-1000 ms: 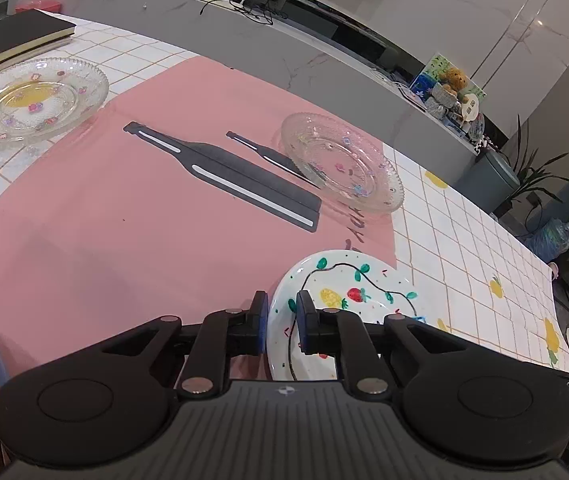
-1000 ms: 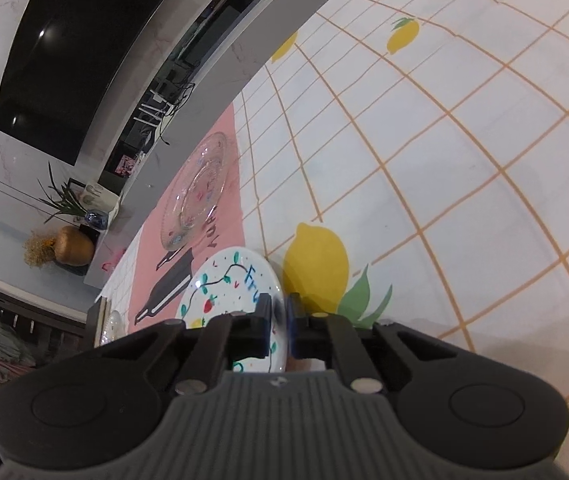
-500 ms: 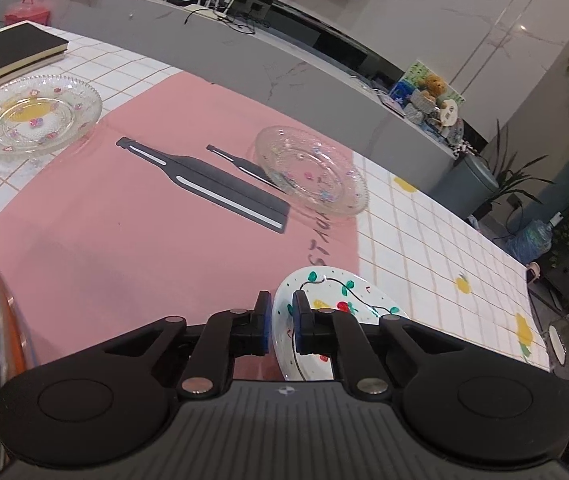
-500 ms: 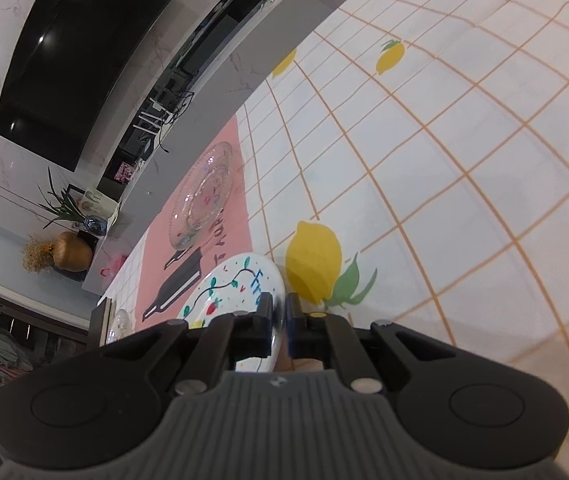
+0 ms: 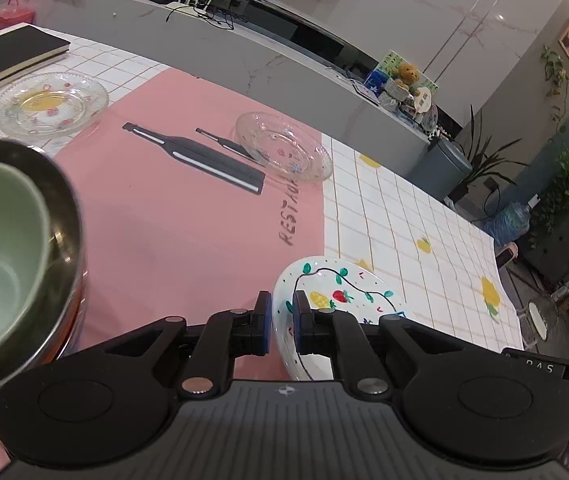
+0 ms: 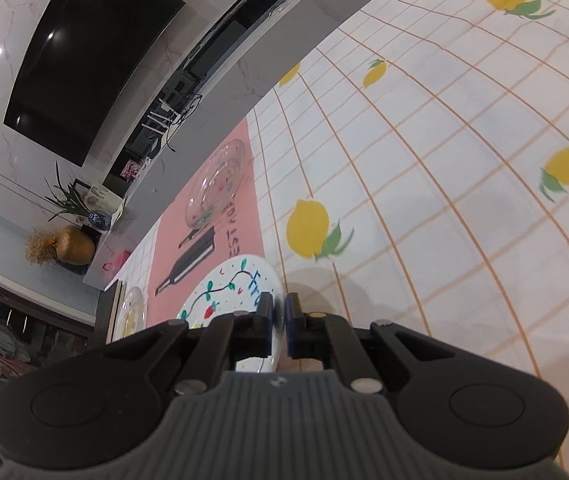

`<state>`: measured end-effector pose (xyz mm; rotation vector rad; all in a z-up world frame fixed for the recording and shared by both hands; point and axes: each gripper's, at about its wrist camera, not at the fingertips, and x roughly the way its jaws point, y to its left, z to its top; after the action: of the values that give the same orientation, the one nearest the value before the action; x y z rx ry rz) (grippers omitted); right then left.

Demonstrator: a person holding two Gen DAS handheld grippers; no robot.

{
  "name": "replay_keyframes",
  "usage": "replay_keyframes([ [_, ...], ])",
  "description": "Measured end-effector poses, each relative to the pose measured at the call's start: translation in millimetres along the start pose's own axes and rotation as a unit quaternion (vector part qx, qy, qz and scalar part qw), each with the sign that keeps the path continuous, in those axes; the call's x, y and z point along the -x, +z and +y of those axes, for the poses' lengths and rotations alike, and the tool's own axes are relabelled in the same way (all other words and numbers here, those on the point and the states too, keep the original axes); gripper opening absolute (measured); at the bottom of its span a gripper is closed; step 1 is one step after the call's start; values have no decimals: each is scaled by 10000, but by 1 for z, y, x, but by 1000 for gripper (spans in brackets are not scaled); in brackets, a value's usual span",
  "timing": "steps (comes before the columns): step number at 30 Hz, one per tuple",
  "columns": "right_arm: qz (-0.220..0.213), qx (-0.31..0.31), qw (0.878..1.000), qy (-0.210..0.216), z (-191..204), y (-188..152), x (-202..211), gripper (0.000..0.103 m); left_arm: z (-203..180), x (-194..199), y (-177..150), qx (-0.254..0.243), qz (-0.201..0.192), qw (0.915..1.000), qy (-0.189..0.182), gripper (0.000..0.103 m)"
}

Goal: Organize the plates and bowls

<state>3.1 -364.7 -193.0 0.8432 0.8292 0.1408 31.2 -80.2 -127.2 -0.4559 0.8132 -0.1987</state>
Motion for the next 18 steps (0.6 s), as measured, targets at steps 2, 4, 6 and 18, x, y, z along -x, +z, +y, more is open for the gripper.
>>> replay_keyframes([
  [2,43,-23,10000,-15,-3,-6,3,4,1,6,-5,-10,16,10000,-12,11],
  [4,89,-61,9999,-34,-7,-13,5,4,2,8,-10,-29,59,10000,5,11],
  [6,124,-91,9999,-69,-10,-18,6,4,5,9,-14,-20,134,9999,9,11],
  [18,265,-76,9992,-288,-21,-37,5,5,11,7,-34,-90,452,9989,127,11],
])
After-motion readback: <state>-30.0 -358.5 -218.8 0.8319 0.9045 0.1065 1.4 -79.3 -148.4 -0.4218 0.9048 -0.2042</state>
